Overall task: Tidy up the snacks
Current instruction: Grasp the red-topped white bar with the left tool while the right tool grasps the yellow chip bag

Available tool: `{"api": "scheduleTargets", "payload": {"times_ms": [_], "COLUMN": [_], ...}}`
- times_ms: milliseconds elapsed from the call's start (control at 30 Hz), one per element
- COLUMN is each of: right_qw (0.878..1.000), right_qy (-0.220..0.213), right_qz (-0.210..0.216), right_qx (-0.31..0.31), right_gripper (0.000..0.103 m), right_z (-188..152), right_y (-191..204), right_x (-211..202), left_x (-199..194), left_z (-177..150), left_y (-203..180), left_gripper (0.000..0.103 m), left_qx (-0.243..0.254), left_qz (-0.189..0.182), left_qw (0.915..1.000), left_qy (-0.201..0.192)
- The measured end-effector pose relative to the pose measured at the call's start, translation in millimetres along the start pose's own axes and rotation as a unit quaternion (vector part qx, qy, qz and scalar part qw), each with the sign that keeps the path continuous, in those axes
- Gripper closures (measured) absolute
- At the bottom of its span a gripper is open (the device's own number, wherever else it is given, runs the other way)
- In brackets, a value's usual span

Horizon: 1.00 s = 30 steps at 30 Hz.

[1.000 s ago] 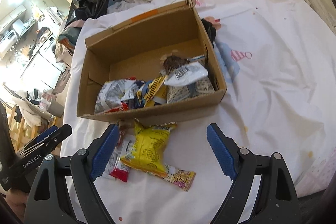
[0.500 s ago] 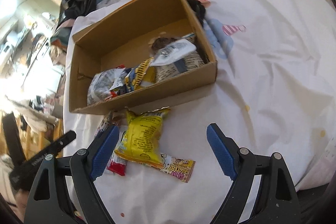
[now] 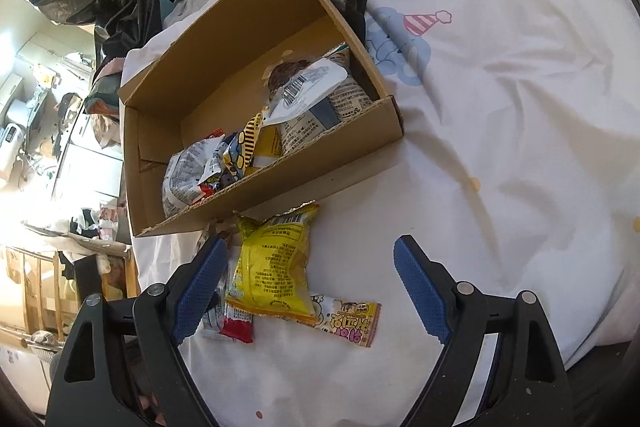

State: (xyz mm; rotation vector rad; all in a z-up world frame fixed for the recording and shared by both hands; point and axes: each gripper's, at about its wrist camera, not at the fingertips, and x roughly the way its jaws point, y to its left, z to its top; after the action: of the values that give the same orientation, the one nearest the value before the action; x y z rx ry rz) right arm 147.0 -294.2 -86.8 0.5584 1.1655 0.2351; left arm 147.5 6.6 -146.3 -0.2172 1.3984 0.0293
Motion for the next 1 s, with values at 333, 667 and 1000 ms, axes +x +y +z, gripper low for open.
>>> {"api": "scheduleTargets", "payload": {"times_ms": [333,667,1000], "right_qw": [1.000,0.996,0.987], "right_qy": [0.017,0.078,0.146], "right_qz": [0.000,0.021,-0.008], "right_qx": [0.015,-0.025,-0.068], "right_gripper": [0.015,0.015,0.028], "right_z": [0.4,-5.3,-11.5], "right_y": [-6.1,24.5,52.5], "right_x": [3.4,36.4,96.2], "left_x": [-8.1,-50.4,-60.7], "left_z": [-14.6,-52.1,-38.8], "left_y": [-8.8,-3.2,9.6], "left_gripper": [0.074,0.074,0.074], "left_qx": [0.035,0.051,-0.003], "left_qz": [0.004,-0.018,-0.012], "left_qw": [0.9992,0.9985,0.9993], "left_qy": [0.017,0.004,-0.035]}}
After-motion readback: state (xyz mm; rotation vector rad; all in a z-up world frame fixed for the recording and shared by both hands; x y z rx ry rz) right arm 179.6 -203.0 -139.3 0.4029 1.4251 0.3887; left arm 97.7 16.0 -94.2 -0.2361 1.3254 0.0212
